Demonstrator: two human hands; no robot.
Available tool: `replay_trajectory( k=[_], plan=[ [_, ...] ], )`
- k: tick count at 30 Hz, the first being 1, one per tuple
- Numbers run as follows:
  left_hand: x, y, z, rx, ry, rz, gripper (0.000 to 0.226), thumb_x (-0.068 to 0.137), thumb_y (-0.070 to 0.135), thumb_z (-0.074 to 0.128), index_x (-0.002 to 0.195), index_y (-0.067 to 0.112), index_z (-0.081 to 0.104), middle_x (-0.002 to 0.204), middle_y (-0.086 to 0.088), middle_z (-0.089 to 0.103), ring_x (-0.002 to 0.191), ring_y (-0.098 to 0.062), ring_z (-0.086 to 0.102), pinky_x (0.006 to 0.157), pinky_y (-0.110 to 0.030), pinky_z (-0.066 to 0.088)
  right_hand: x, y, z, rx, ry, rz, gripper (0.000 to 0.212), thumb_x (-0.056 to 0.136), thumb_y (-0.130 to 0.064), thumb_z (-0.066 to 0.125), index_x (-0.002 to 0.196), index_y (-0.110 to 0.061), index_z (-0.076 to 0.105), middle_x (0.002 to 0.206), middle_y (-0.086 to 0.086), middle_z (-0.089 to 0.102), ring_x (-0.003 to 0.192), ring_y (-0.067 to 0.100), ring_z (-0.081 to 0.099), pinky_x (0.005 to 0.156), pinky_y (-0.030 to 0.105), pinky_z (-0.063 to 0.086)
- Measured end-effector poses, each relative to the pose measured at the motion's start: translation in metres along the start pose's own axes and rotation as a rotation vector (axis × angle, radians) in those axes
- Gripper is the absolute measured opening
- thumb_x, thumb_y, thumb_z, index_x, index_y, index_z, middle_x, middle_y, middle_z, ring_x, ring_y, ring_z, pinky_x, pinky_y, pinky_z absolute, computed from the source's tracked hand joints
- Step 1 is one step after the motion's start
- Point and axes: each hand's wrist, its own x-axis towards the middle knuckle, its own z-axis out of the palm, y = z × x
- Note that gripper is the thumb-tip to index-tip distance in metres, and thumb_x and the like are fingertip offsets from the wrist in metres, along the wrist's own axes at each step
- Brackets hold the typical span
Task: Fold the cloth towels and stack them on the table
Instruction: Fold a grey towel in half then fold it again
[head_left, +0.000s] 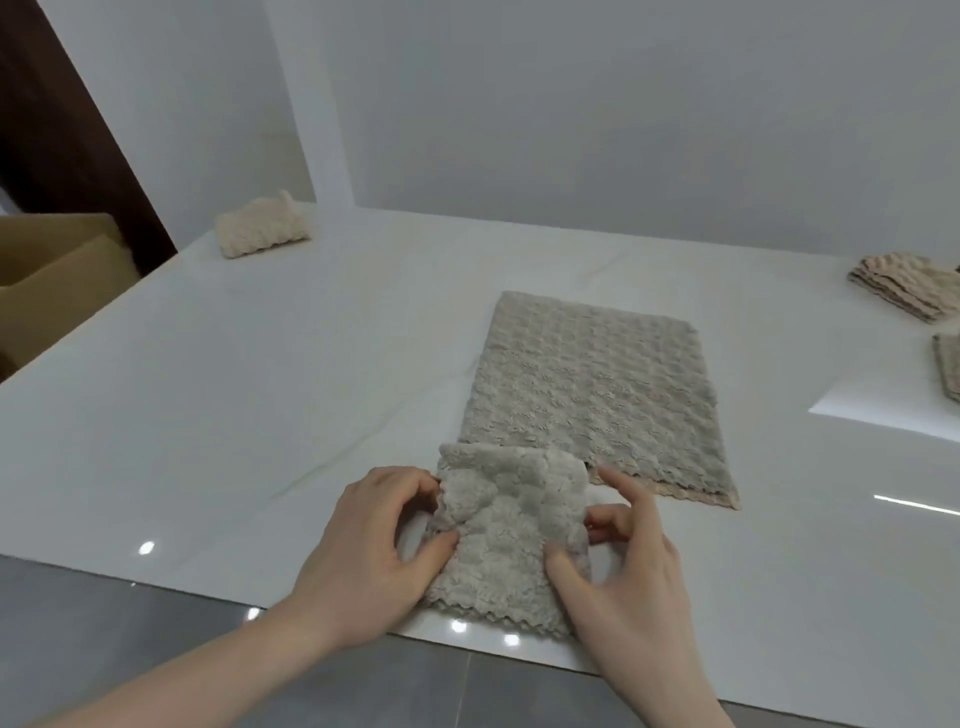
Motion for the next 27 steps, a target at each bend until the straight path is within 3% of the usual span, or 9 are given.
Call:
replay_trajectory(
  k=[3, 5, 7, 10, 12, 15, 19, 23, 27],
  plan=[
    [0.001, 0.011, -0.011, -0.004, -0.128, -0.104, 0.033, 0.079, 0.049, 0.071, 0.106, 0.039, 0.053, 0.111, 0.034, 0.044, 0.114, 0.009, 0.039, 0.094, -0.008, 0.029, 0.006, -0.009, -0.008, -0.075, -0.103, 0.081, 0.075, 0.074, -0.040, 0.079, 0.137, -0.047, 0.040, 0.090, -0.020, 0.063, 0.103, -0.006, 0.054, 0.107, 0.036, 0.041],
    [0.005, 0.023, -0.020, -0.034, -0.234, -0.190, 0.035, 0.079, 0.043, 0.073, 0.106, 0.033, 0.053, 0.108, 0.028, 0.046, 0.109, 0.002, 0.040, 0.091, -0.009, 0.029, 0.013, -0.015, -0.017, -0.076, -0.235, 0.178, 0.079, 0.072, -0.041, 0.079, 0.141, -0.040, 0.040, 0.090, -0.013, 0.066, 0.099, -0.002, 0.058, 0.105, 0.036, 0.044],
    [0.007, 0.046, -0.032, -0.069, -0.326, -0.310, 0.034, 0.078, 0.037, 0.073, 0.101, 0.031, 0.049, 0.101, 0.018, 0.051, 0.103, -0.010, 0.047, 0.082, -0.014, 0.035, 0.020, -0.033, -0.035, -0.012, -0.377, 0.306, 0.083, 0.071, -0.037, 0.081, 0.144, -0.032, 0.041, 0.094, -0.007, 0.068, 0.094, 0.004, 0.064, 0.090, 0.030, 0.055],
    [-0.003, 0.096, -0.051, -0.276, -0.339, -0.529, 0.041, 0.079, 0.022, 0.073, 0.109, 0.023, 0.046, 0.097, 0.006, 0.056, 0.088, -0.015, 0.058, 0.076, -0.030, 0.052, 0.016, -0.076, -0.075, 0.087, -0.501, 0.434, 0.058, 0.082, -0.012, 0.080, 0.132, -0.022, 0.051, 0.099, 0.002, 0.066, 0.081, 0.010, 0.067, 0.061, 0.014, 0.052],
    [-0.021, 0.137, -0.068, -0.432, -0.287, -0.634, 0.045, 0.083, 0.012, 0.074, 0.115, 0.021, 0.043, 0.099, 0.001, 0.055, 0.080, -0.011, 0.060, 0.061, -0.027, 0.052, 0.005, -0.105, -0.106, 0.107, -0.489, 0.438, 0.040, 0.085, -0.005, 0.076, 0.121, -0.017, 0.064, 0.102, 0.006, 0.070, 0.075, 0.010, 0.072, 0.056, 0.013, 0.052],
    [-0.049, 0.189, -0.094, -0.578, -0.227, -0.729, 0.051, 0.083, 0.008, 0.074, 0.123, 0.022, 0.046, 0.107, -0.004, 0.060, 0.086, -0.013, 0.067, 0.055, -0.022, 0.052, -0.012, -0.136, -0.148, 0.138, -0.514, 0.431, 0.027, 0.086, -0.001, 0.072, 0.108, -0.016, 0.072, 0.104, 0.005, 0.073, 0.072, 0.005, 0.074, 0.057, 0.015, 0.054],
    [-0.077, 0.217, -0.128, -0.638, -0.154, -0.779, 0.049, 0.079, 0.001, 0.073, 0.120, 0.019, 0.053, 0.106, -0.005, 0.062, 0.079, -0.014, 0.071, 0.062, -0.032, 0.057, -0.017, -0.166, -0.170, 0.203, -0.597, 0.408, 0.027, 0.083, -0.012, 0.076, 0.108, -0.022, 0.074, 0.107, 0.003, 0.073, 0.088, 0.005, 0.074, 0.069, 0.018, 0.056],
    [-0.085, 0.227, -0.164, -0.688, -0.052, -0.761, 0.041, 0.086, 0.004, 0.071, 0.120, 0.020, 0.054, 0.113, -0.004, 0.060, 0.065, -0.004, 0.069, 0.059, -0.022, 0.053, -0.009, -0.197, -0.157, 0.268, -0.677, 0.385, 0.030, 0.083, -0.020, 0.077, 0.112, -0.025, 0.073, 0.108, 0.001, 0.076, 0.099, 0.012, 0.074, 0.083, 0.029, 0.059],
    [-0.082, 0.217, -0.200, -0.733, 0.113, -0.765, 0.041, 0.086, 0.015, 0.072, 0.121, 0.028, 0.057, 0.124, 0.004, 0.062, 0.066, -0.009, 0.070, 0.064, -0.022, 0.054, 0.001, -0.223, -0.128, 0.321, -0.710, 0.364, 0.029, 0.085, -0.019, 0.076, 0.113, -0.021, 0.072, 0.107, 0.004, 0.077, 0.097, 0.017, 0.076, 0.091, 0.041, 0.061]
  ],
)
